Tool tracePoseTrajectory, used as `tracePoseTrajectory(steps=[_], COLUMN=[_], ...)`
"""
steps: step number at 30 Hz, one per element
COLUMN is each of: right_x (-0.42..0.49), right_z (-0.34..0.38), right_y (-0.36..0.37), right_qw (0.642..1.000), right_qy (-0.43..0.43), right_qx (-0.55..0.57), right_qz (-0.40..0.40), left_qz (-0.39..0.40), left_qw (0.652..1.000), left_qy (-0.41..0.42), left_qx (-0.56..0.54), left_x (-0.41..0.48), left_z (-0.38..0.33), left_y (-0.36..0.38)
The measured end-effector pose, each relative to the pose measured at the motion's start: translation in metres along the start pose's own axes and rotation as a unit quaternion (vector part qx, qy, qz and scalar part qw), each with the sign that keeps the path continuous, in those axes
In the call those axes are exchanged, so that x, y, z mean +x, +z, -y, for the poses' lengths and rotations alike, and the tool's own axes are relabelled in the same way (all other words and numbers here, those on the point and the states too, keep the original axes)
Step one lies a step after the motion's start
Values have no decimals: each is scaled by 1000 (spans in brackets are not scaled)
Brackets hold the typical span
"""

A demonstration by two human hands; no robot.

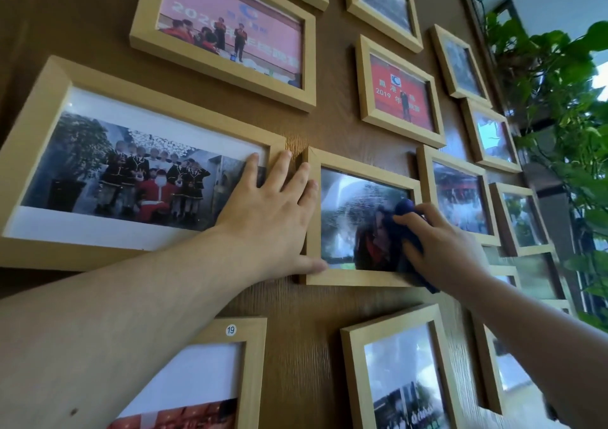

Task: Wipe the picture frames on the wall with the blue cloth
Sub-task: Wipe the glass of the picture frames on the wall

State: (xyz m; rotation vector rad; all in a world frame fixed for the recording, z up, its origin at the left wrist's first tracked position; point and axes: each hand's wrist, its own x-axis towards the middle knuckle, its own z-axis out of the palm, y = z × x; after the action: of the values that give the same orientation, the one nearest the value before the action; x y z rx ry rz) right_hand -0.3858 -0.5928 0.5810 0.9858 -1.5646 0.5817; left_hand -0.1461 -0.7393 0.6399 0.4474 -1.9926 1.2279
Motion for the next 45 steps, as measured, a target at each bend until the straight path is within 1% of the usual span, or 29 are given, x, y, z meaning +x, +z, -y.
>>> tracePoseTrajectory(steps=[2, 5, 8, 11, 14, 16, 19, 22, 25, 27, 29, 30, 33, 36, 39, 41, 45], right_x=[-5, -6, -5, -4, -4, -7, -14, -25, -37, -41, -44, -46, -64, -91, -117, -132, -153], right_z=[-8, 7, 43, 72, 73, 61, 36, 8, -16, -22, -21, -18, -7, 8, 28, 45, 73], right_y=[-2, -10, -21, -24, -24, -22, -18, -11, -7, -6, -7, -9, -11, -11, -7, -5, 2], right_qw=[1000, 999, 991, 974, 968, 969, 973, 982, 990, 993, 996, 997, 996, 986, 976, 970, 972], right_qy=[7, -31, -130, -219, -239, -242, -226, -179, -123, -96, -70, -50, 36, 84, 100, 98, 73], right_qx=[-20, -6, 24, 46, 56, 40, 3, -12, -8, -2, 13, 28, 85, 137, 188, 220, 225], right_qz=[21, 27, 16, 46, 46, 41, 44, 53, 64, 68, 56, 44, -13, -38, -36, -19, 7], left_qz=[1, 10, 18, 28, 45, 52, 52, 47, 47, 52, 41, 26, -37, -53, -50, -41, -18], left_qw=[1000, 1000, 1000, 999, 999, 998, 998, 999, 998, 998, 999, 999, 996, 991, 986, 982, 976], left_qy=[-2, -6, -6, -11, -19, -23, -21, -21, -24, -24, -19, -7, 64, 122, 159, 175, 187], left_qx=[3, 9, 9, 9, 8, 7, 14, 16, 14, 20, 29, 37, 54, 15, -23, -57, -110], left_x=[0, 1, 2, 2, 1, 2, 3, 2, 1, 1, 0, -3, -20, -41, -58, -66, -77], left_z=[-1, -2, -2, -4, -7, -7, -7, -7, -8, -9, -10, -12, -25, -48, -72, -86, -109], left_y=[0, 0, -2, -4, -5, -5, -4, -3, -4, -8, -12, -14, -14, -12, -10, -8, 3])
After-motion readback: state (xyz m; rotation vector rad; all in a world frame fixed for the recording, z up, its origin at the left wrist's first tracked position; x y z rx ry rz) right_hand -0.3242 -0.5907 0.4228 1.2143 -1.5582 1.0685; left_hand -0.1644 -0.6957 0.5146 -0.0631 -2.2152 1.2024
